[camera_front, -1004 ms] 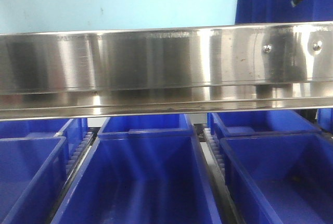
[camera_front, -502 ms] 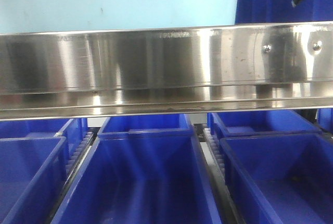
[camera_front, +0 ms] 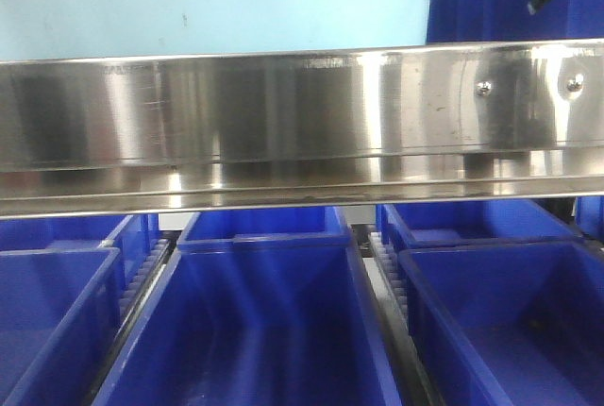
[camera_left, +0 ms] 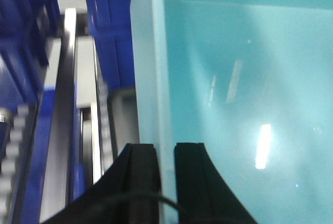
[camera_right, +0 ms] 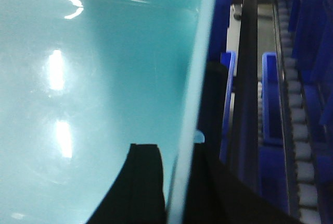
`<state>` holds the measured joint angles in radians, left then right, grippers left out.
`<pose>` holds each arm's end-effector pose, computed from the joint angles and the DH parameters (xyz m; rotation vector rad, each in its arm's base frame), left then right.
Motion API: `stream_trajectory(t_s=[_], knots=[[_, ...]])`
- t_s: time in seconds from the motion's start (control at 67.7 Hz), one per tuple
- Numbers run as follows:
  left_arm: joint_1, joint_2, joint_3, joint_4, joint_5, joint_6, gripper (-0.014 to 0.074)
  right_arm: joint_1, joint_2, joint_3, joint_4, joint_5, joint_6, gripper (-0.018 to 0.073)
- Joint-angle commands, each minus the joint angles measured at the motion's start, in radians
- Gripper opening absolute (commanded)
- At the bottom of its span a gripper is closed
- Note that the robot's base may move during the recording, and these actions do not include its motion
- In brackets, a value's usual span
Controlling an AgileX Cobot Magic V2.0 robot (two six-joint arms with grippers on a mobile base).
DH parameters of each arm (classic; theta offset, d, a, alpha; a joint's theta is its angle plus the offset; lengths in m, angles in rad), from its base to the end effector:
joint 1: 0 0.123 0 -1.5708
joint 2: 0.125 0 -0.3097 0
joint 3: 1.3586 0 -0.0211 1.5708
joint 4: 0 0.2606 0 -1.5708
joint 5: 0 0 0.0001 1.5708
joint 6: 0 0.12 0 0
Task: Move two blue bins to right shelf middle
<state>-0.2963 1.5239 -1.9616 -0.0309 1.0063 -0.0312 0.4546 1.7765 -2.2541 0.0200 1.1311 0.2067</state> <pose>0.3294 -0.1038 0.5250 0.2716 2.0424 -0.2402 0.3679 0.1822 0.5088 -0.2692 2.1483 0.4094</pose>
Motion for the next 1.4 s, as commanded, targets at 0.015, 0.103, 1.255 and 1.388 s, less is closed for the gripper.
stream_trajectory(t_s=[0.015, 0.103, 1.255, 1.388], knots=[[-0.005, 0.018, -0.013, -0.053, 0.069, -0.007, -0.0111, -0.003, 0.017, -0.009, -0.001, -0.013, -0.022, -0.0152], [-0.005, 0.037, -0.008, -0.053, 0.112, -0.007, -0.0111, -0.003, 0.041, -0.009, -0.001, 0.020, -0.022, -0.0152], [-0.005, 0.104, 0.017, -0.002, 0.215, -0.007, 0.0542, -0.003, 0.090, -0.009, 0.009, 0.090, -0.022, 0.0501], [-0.005, 0.099, 0.013, -0.002, 0.215, -0.007, 0.0600, -0.003, 0.065, -0.009, 0.009, 0.090, -0.022, 0.0569]])
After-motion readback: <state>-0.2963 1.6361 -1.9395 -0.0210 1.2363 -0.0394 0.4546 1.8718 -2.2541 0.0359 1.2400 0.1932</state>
